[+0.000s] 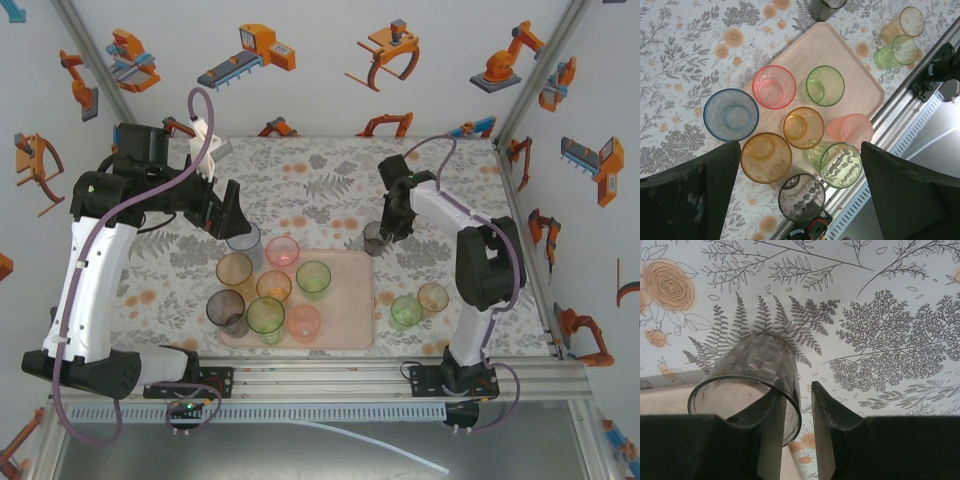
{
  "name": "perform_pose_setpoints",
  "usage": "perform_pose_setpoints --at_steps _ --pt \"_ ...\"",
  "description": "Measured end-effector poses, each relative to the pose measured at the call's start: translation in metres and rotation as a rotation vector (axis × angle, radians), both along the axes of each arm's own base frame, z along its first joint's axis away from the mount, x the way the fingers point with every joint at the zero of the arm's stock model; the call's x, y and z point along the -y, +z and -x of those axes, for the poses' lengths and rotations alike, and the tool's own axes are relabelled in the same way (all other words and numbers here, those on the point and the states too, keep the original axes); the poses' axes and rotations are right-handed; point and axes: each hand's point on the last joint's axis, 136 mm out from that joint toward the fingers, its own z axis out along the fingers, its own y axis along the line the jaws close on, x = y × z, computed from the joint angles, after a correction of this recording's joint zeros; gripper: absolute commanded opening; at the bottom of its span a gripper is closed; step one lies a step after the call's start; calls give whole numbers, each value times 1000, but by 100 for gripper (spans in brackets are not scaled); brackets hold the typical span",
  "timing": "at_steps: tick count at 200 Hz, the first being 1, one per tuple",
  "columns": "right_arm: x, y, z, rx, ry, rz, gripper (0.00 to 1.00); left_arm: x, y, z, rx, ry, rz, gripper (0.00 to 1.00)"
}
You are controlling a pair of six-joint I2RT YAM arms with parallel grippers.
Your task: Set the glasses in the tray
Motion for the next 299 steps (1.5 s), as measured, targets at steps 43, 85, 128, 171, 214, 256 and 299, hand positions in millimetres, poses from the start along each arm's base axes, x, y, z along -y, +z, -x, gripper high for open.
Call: perform_pose_setpoints --at_steps 43,85,128,171,214,256,299 --pt "1 -4 0 -8 2 9 23 4 1 3 -10 -21 21 97" --pt "1 -4 0 -6 16 15 16 4 -1 4 -15 -24 22 97" --pt "1 -1 -2 1 25 17 14 4 -2 4 -20 -25 20 97" --pt "0 1 -4 6 29 16 11 5 -4 5 -26 -29 17 97" --pt "0 7 -8 18 36 21 11 5 -5 5 -25 -31 16 97" --pt "2 14 -10 26 44 42 10 5 -5 5 -24 -30 13 97" --pt "3 28 -13 40 56 50 11 5 -5 5 -26 -29 12 97"
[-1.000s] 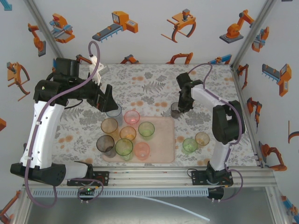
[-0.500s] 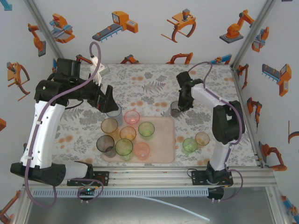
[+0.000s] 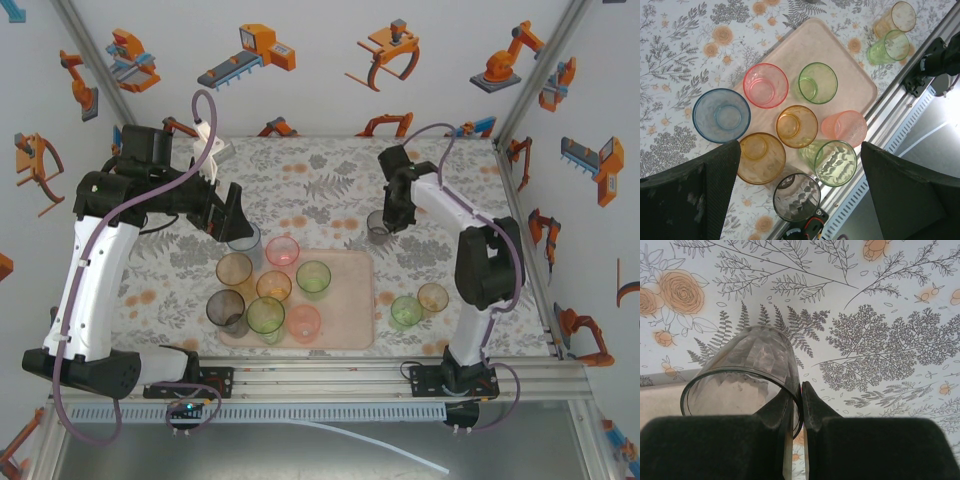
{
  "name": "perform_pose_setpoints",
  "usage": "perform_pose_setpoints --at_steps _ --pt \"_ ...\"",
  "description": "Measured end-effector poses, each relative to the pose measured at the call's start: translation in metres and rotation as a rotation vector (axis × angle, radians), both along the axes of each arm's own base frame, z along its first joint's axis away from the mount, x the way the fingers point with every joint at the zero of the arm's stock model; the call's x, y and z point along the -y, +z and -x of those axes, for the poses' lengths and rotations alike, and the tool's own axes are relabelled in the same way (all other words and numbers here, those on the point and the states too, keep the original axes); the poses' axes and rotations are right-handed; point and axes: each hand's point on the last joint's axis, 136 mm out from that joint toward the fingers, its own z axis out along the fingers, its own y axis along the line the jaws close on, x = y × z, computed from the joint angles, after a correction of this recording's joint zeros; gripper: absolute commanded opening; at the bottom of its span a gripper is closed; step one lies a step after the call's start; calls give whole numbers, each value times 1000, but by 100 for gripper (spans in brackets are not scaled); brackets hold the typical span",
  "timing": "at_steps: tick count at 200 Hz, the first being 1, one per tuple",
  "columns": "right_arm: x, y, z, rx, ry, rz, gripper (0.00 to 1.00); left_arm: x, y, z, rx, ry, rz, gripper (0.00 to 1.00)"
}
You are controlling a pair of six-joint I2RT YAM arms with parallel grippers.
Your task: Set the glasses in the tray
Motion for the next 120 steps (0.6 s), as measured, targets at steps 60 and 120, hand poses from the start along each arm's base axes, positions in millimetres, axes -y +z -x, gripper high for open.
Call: perform_pose_setpoints --at_steps 60,120 --pt "0 25 -2 37 8 -6 11 0 0 0 0 -1 0 97" --pt "-19 44 2 57 53 3 11 0 0 0 0 0 0 97"
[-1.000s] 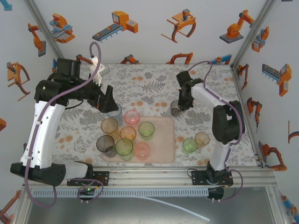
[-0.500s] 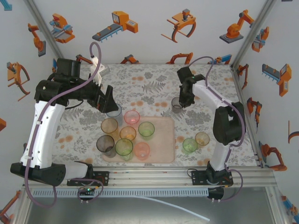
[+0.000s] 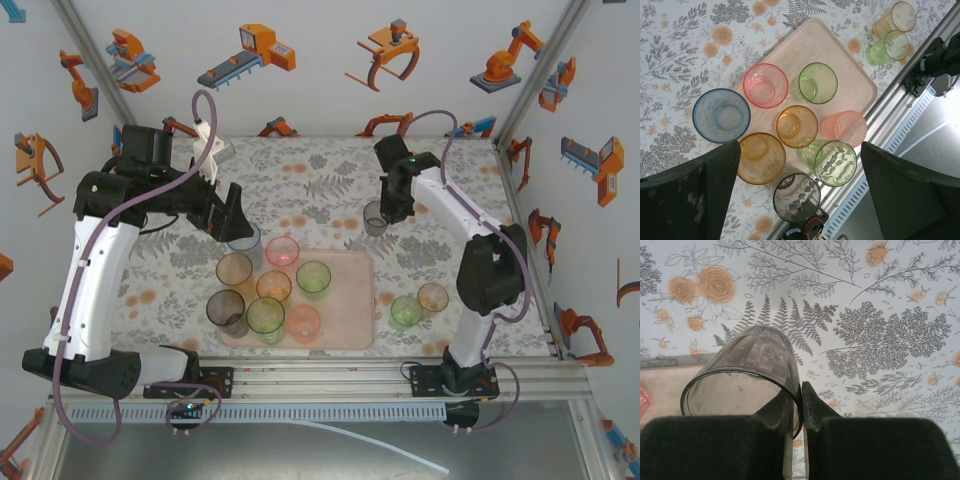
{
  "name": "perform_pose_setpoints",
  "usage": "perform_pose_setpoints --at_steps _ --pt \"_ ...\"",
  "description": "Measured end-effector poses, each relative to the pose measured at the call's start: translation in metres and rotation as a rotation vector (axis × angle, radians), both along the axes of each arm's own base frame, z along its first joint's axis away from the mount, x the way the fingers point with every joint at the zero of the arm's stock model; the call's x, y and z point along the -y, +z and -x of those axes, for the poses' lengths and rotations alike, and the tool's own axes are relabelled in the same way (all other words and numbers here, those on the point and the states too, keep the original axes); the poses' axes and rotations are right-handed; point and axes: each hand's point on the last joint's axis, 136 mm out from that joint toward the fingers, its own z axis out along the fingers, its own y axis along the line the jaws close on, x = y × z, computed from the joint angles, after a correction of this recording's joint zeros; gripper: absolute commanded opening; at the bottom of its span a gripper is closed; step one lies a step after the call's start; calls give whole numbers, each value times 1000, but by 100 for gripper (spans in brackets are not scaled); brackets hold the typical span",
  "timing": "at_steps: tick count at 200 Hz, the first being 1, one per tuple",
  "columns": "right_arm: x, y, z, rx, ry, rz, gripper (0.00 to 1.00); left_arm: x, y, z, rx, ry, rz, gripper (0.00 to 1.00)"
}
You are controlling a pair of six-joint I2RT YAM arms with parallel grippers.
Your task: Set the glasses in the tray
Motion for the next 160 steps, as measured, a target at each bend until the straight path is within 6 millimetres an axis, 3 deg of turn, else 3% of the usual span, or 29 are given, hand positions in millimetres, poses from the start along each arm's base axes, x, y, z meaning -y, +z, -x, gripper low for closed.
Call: perform_pose_setpoints --at_steps 52,123,160 --pt "-32 18 8 31 74 -1 11 0 0 0 0 0 0 97" --pt "-95 44 30 80 198 -40 11 0 2 1 5 0 2 97" --pt "-116 40 42 72 237 -43 11 0 2 1 6 0 2 97"
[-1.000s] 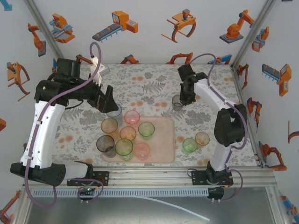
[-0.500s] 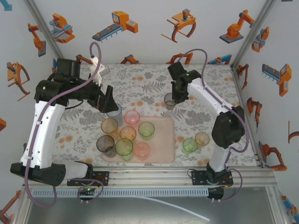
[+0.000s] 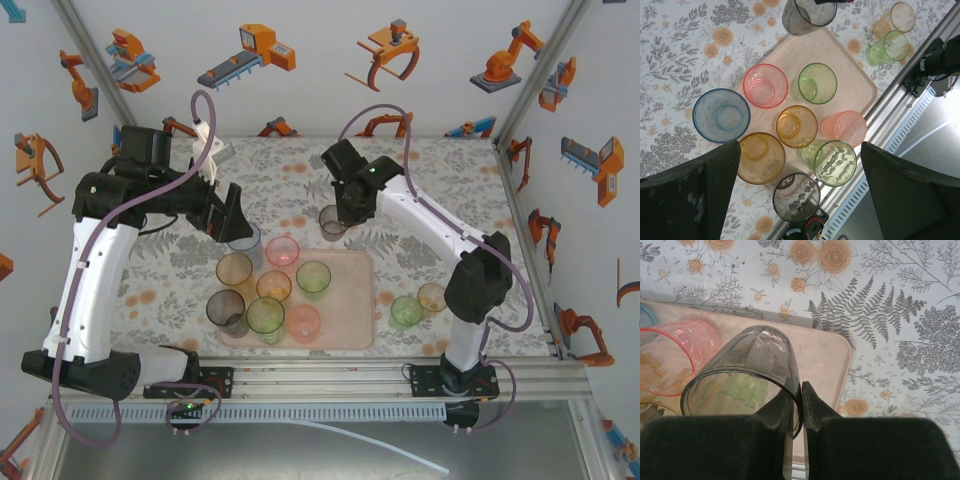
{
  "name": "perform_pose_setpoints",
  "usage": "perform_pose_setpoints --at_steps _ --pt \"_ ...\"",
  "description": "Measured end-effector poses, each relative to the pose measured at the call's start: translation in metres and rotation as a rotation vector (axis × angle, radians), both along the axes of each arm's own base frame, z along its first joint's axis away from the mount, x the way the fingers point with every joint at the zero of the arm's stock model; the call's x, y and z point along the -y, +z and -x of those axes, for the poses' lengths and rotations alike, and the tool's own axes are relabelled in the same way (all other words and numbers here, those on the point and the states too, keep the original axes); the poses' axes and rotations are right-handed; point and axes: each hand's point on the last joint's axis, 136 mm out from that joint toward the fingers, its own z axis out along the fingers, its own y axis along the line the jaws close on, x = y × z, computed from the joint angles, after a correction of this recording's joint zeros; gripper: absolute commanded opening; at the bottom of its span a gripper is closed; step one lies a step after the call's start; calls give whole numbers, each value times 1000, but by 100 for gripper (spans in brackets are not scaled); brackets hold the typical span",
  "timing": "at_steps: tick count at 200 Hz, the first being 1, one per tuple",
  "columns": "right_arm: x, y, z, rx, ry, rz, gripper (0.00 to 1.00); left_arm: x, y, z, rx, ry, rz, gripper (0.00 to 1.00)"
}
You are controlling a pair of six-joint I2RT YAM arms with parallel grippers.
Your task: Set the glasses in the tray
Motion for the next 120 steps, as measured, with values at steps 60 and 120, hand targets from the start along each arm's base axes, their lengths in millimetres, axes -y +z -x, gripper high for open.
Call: perform_pose_setpoints --at_steps 60,120 --pt "-20 -28 7 -46 25 31 11 0 0 0 0 0 0 97" --pt "-32 -53 10 -79 38 59 12 0 0 0 0 0 0 97"
